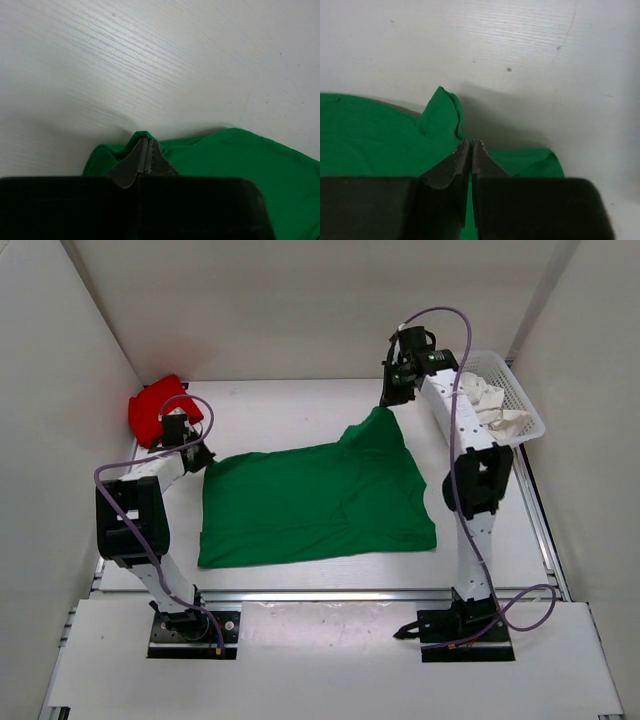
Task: Fold and stack the t-shirts
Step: Fold the other side of the tshirt into a rectangle
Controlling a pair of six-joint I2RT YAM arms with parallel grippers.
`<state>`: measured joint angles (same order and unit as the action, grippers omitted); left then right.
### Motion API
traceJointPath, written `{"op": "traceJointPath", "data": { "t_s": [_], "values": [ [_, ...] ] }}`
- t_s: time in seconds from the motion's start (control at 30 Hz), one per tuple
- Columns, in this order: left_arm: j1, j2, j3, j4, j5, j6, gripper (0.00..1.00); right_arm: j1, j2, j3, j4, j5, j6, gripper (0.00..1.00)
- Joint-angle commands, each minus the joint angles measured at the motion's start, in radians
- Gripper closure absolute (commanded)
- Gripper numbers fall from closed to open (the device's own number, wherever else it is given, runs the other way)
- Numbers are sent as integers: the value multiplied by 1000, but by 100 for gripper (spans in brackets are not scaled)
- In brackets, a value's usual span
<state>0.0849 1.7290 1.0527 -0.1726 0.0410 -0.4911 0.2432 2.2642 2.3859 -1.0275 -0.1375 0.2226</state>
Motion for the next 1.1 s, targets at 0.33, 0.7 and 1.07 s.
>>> {"op": "traceJointPath", "data": {
  "t_s": [0.33,0.7,1.07],
  "values": [
    [12,-172,-66,-70,16,49,100,-30,-619,-1135,569,-37,90,100],
    [39,-379,-201,-116,0,97,100,-168,-940,-1452,692,-111,115,100],
    [62,-430,-341,-128,37,62,100,-214,-1186,-1876,846,-165,270,100]
  ]
}}
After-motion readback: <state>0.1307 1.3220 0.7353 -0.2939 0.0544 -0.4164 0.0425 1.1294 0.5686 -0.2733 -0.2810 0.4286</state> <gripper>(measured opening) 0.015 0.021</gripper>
